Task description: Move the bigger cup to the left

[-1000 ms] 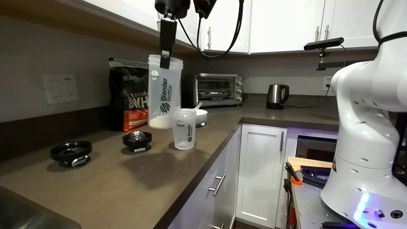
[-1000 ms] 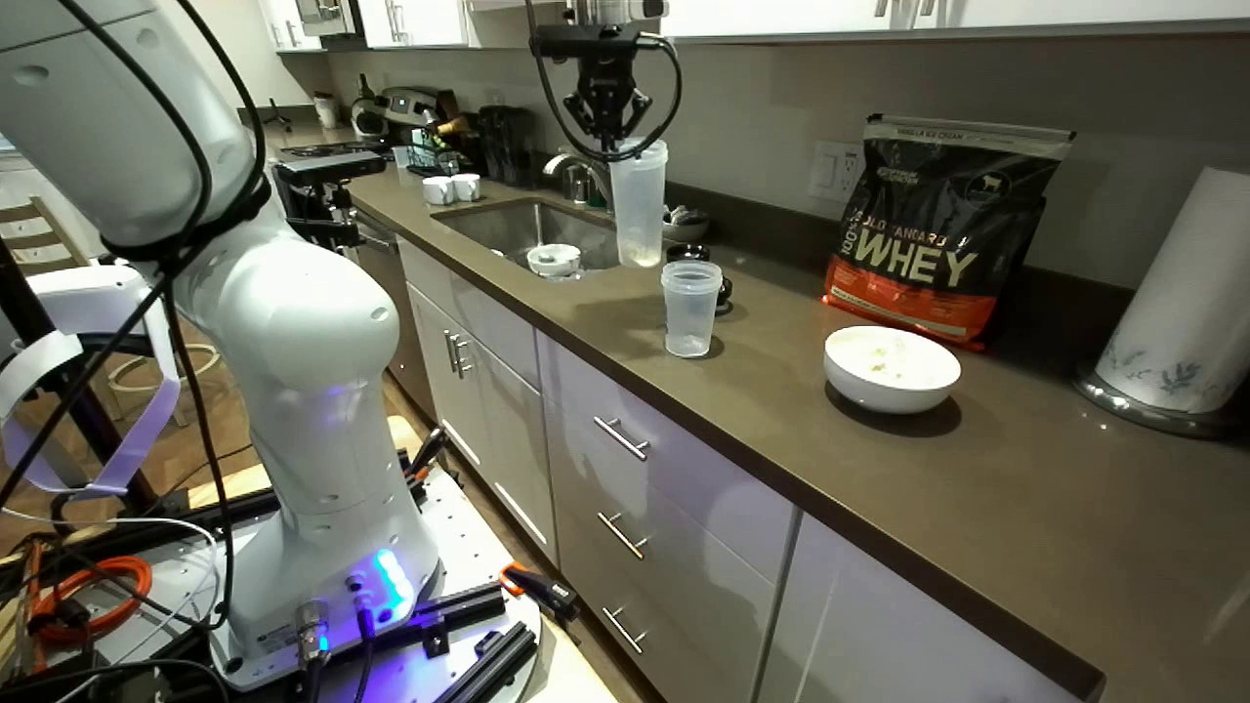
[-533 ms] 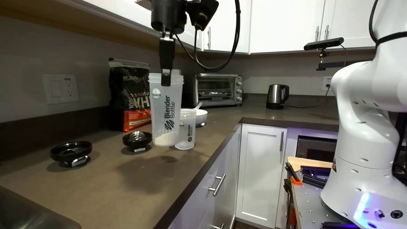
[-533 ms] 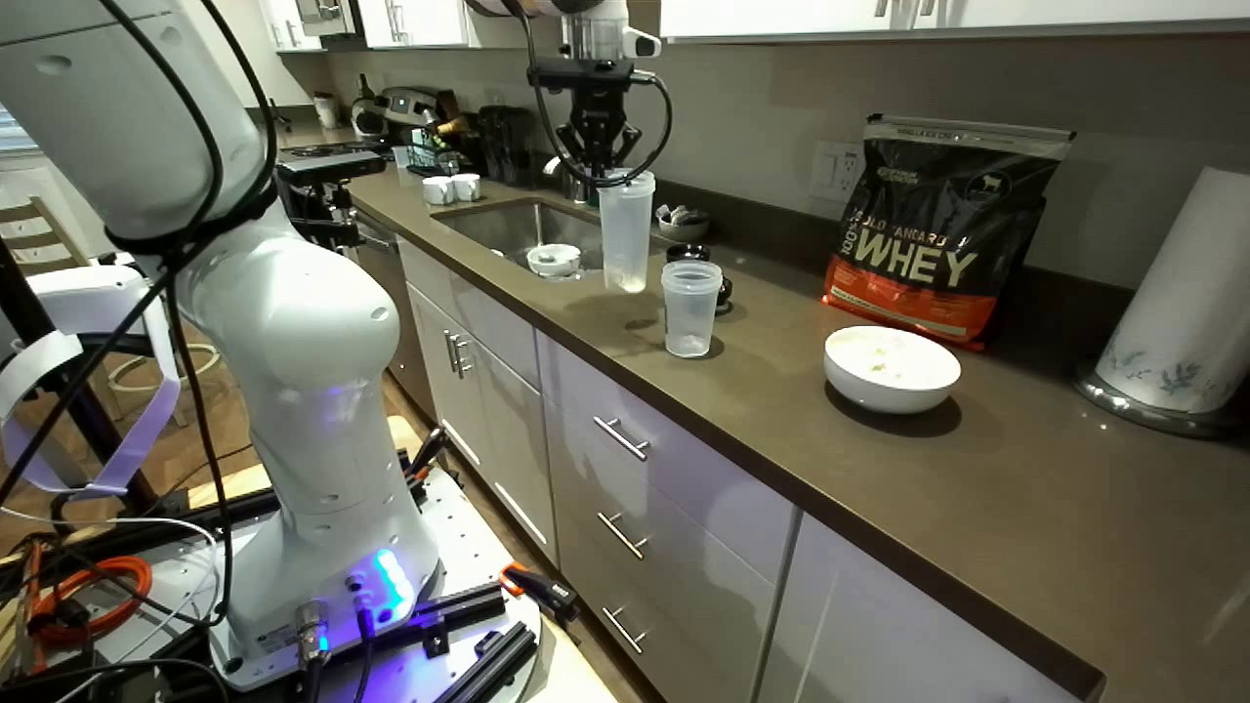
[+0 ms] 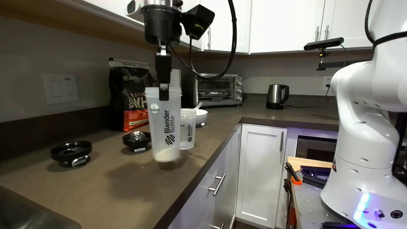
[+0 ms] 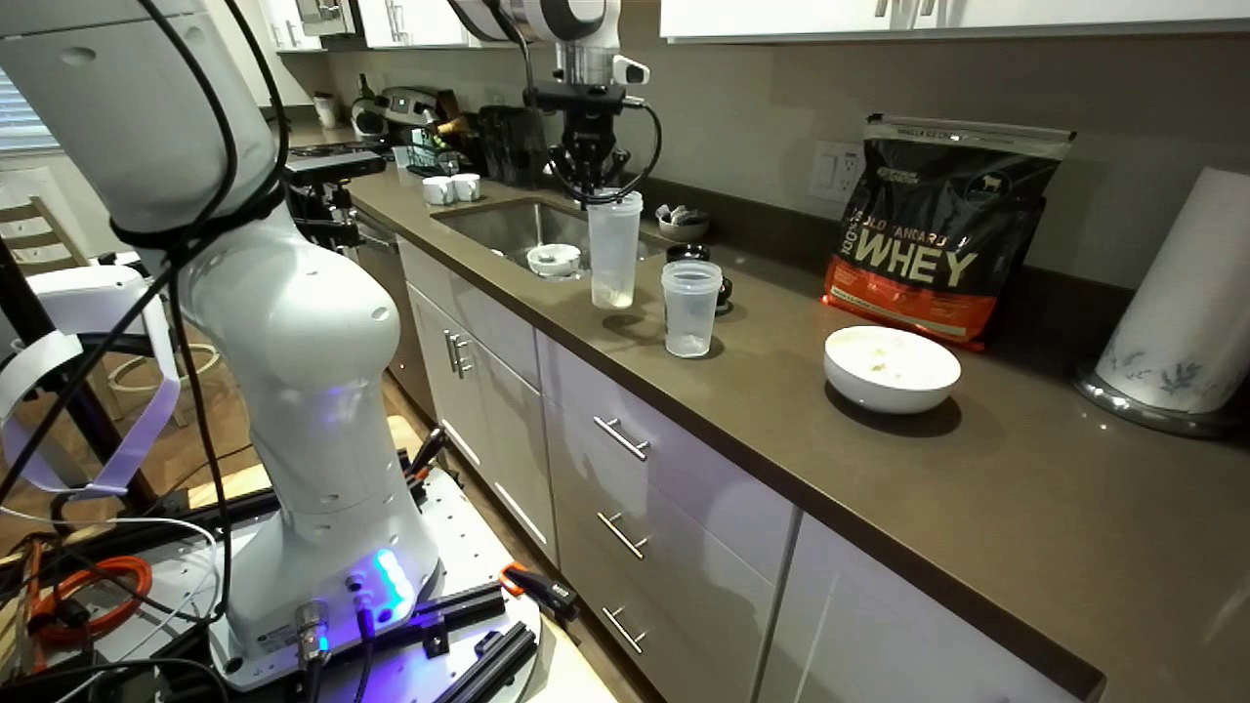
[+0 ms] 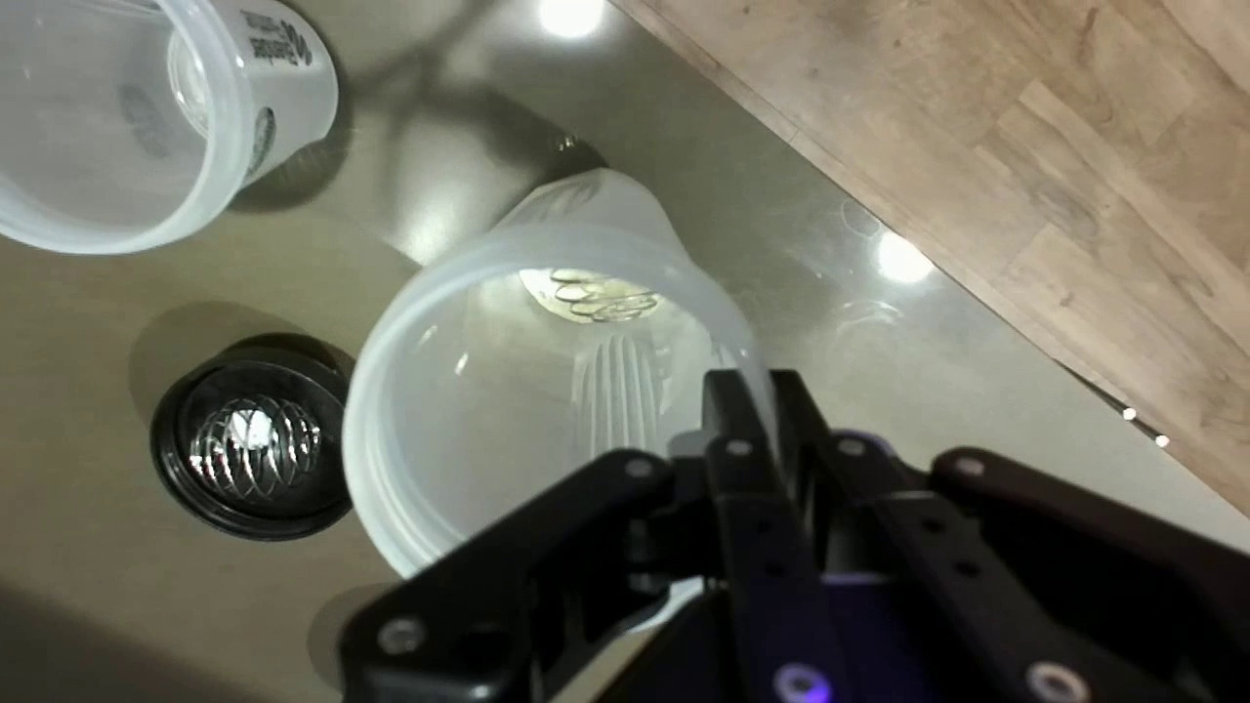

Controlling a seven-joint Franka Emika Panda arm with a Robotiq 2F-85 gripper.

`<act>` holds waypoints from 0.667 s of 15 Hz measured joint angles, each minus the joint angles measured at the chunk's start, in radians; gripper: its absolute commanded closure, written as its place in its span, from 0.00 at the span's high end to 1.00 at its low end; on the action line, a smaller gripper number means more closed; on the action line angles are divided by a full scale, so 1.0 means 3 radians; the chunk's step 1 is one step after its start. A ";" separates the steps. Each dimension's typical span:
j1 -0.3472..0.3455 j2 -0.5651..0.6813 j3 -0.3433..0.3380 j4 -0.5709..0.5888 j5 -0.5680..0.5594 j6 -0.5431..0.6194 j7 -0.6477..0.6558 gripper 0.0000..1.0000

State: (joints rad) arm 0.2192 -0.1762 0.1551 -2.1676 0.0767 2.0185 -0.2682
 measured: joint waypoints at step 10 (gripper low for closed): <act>0.0000 0.0137 0.0058 -0.0120 -0.0018 0.0191 0.0000 0.38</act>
State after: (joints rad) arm 0.2193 -0.1350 0.1725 -2.2035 0.0713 2.0757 -0.2681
